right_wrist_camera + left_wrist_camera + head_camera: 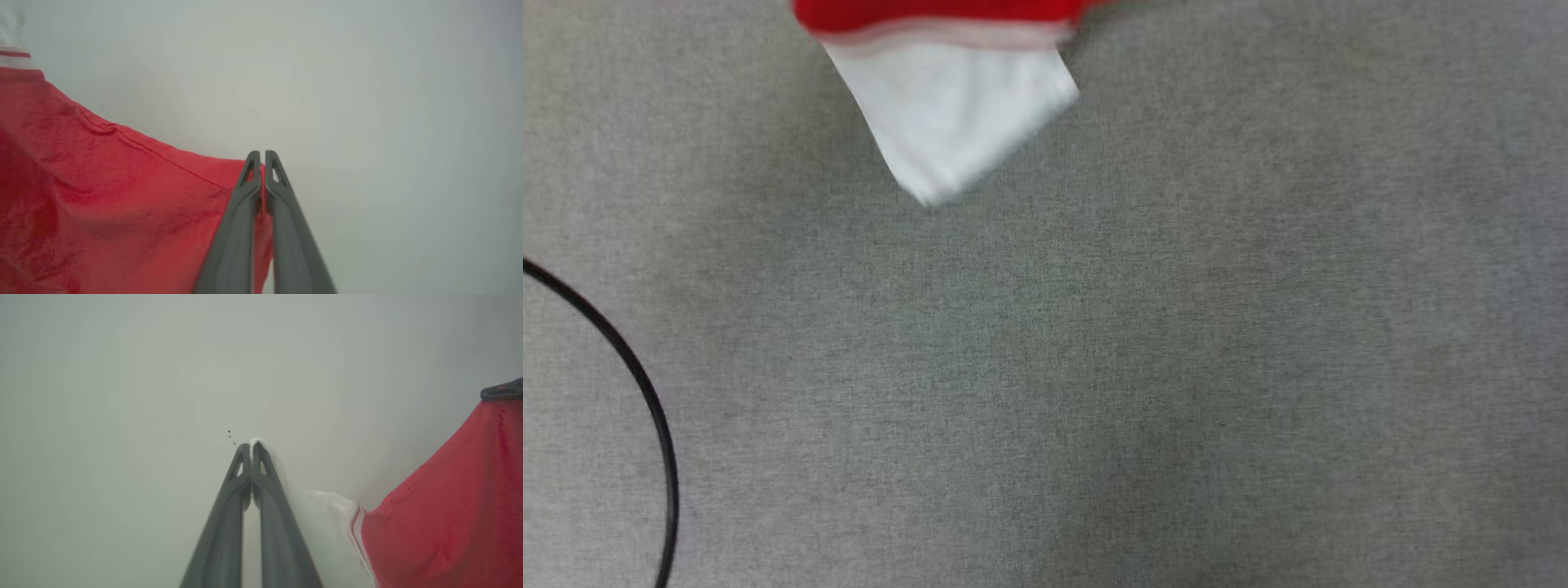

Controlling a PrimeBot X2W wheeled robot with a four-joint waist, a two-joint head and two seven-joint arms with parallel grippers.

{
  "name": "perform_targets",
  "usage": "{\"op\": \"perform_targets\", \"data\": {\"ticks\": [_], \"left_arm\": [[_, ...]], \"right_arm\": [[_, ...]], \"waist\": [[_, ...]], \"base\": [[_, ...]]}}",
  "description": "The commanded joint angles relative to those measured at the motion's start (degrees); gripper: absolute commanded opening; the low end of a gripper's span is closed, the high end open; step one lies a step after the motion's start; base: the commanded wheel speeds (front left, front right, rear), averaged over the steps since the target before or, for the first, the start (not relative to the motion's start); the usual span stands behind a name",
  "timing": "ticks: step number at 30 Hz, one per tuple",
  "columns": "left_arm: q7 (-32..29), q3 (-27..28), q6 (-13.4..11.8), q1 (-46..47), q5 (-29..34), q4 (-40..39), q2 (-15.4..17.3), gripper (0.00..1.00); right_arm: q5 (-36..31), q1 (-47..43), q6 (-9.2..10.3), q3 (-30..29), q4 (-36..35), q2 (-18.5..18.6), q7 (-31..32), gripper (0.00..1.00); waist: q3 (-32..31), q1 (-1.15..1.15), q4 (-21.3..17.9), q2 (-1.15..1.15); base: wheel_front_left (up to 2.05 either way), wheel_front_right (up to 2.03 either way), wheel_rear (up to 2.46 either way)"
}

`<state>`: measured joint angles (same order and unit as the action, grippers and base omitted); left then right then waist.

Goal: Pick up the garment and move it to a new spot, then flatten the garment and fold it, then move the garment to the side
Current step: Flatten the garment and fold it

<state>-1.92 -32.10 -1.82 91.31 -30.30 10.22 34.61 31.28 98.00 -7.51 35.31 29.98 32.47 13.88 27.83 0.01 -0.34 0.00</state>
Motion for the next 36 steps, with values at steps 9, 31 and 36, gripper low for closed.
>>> {"op": "perform_targets", "data": {"ticks": [9,31,36], "left_arm": [[2.52,0.13,4.72,17.51,1.76,12.82,-4.42,0.00],[14.31,-3.37,6.50,-13.33,-4.58,23.59,-3.53,0.00],[15.23,-3.63,3.71,-28.74,-7.12,16.66,-1.26,0.00]], "right_arm": [[-3.51,12.30,0.04,-0.04,6.94,-3.29,-2.51,0.00],[7.63,-12.26,0.04,19.01,14.15,-6.22,-12.60,0.00],[11.61,-21.01,0.04,23.95,12.66,-4.51,-14.63,0.00]], "waist": [[5.41,-0.01,1.42,0.00],[0.36,-0.01,0.59,0.00],[-4.24,-0.01,0.14,0.00]], "base": [[0.00,0.00,0.00],[0.00,0.00,0.00],[0.00,0.00,0.00]]}}
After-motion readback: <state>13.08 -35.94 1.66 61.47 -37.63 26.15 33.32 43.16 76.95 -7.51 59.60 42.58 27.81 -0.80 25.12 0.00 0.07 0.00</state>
